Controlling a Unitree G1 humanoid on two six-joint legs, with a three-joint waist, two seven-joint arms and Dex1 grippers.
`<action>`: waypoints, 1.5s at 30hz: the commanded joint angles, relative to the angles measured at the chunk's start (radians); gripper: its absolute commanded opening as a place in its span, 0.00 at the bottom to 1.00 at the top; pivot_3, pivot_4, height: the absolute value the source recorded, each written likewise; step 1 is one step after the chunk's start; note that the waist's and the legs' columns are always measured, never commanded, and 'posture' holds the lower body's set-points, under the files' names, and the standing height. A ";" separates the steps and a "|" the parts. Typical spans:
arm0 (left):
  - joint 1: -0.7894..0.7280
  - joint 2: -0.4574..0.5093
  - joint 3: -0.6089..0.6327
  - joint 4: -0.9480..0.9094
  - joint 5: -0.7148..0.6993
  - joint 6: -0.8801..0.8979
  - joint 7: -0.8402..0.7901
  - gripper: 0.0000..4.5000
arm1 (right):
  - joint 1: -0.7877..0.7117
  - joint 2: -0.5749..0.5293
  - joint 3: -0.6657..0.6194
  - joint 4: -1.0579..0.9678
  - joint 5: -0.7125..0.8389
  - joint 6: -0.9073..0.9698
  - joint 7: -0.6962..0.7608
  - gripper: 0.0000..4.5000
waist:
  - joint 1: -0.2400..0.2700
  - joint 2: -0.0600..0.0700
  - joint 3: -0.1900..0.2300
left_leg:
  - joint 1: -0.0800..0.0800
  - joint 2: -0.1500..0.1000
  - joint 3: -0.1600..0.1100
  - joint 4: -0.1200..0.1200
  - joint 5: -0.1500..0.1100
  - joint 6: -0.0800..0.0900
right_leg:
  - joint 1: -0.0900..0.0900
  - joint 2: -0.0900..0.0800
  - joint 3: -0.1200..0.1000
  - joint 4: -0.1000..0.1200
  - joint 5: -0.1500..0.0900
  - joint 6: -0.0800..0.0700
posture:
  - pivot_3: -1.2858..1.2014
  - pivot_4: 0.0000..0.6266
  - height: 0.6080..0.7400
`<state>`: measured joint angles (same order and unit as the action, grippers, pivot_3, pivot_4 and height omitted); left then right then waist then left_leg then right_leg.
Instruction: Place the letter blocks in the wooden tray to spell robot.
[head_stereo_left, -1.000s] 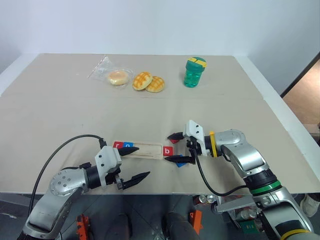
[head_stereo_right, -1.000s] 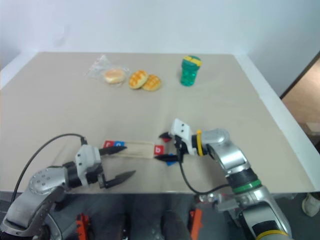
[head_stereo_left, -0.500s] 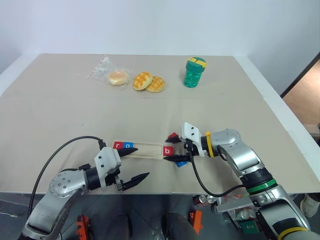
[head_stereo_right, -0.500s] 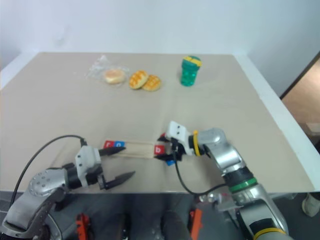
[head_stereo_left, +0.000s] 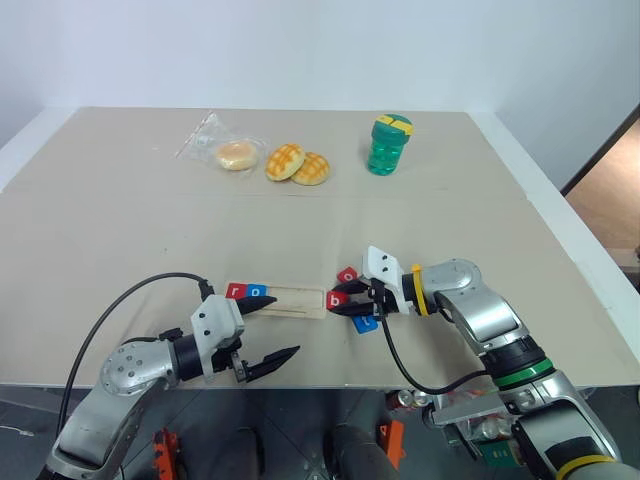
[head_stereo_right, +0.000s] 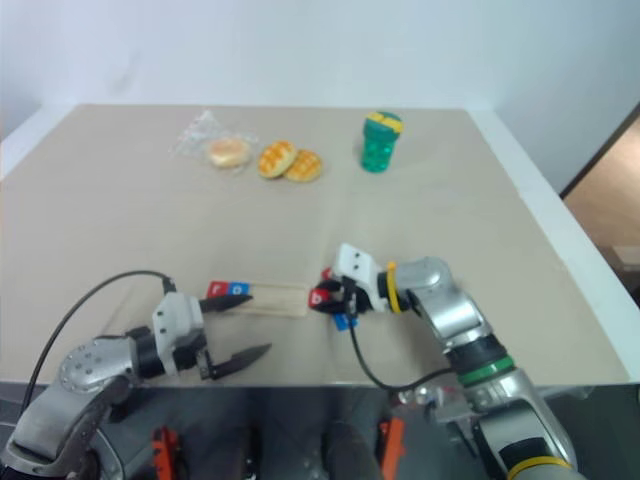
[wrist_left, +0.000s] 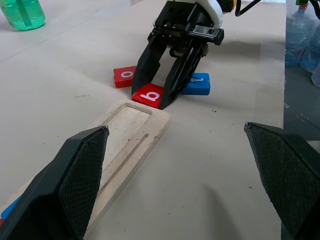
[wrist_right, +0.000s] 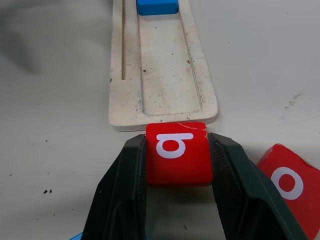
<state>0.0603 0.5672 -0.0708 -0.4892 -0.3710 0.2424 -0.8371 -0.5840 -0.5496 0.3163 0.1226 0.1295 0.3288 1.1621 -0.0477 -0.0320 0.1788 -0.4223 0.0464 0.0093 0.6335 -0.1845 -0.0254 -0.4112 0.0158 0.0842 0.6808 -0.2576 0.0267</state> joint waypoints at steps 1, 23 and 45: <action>-0.003 -0.009 0.018 -0.005 -0.012 -0.014 0.013 1.00 | -0.018 0.000 -0.034 -0.083 0.035 0.044 -0.004 0.27 | 0.000 0.000 0.000 | 0.000 0.000 0.000 0.000 0.000 0.000 | 0.000 0.000 0.000 0.000 0.000 0.000 | 0.52 0.24 1.00; 0.076 -0.050 0.200 0.035 -0.061 -0.011 0.119 1.00 | -0.231 0.220 0.123 -0.015 -0.007 0.198 -0.124 0.27 | 0.000 0.000 0.000 | -0.002 0.001 0.000 -0.002 0.000 0.000 | -0.003 0.000 -0.001 0.000 0.001 0.001 | 0.52 0.24 1.00; 0.082 -0.059 0.190 0.016 -0.097 0.028 0.139 1.00 | -0.245 0.305 0.152 0.079 -0.065 0.176 -0.112 0.27 | -0.001 0.000 0.000 | -0.002 0.001 0.002 -0.002 0.000 0.000 | -0.005 -0.001 -0.002 0.000 0.002 0.000 | 0.52 0.24 1.00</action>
<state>0.1427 0.5012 0.1150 -0.4416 -0.4668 0.2717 -0.7039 -0.8130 -0.2536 0.4691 0.2305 0.0621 0.5150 1.0450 -0.0483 -0.0317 0.1790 -0.4248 0.0476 0.0114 0.6310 -0.1847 -0.0258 -0.4166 0.0150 0.0827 0.6813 -0.2556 0.0270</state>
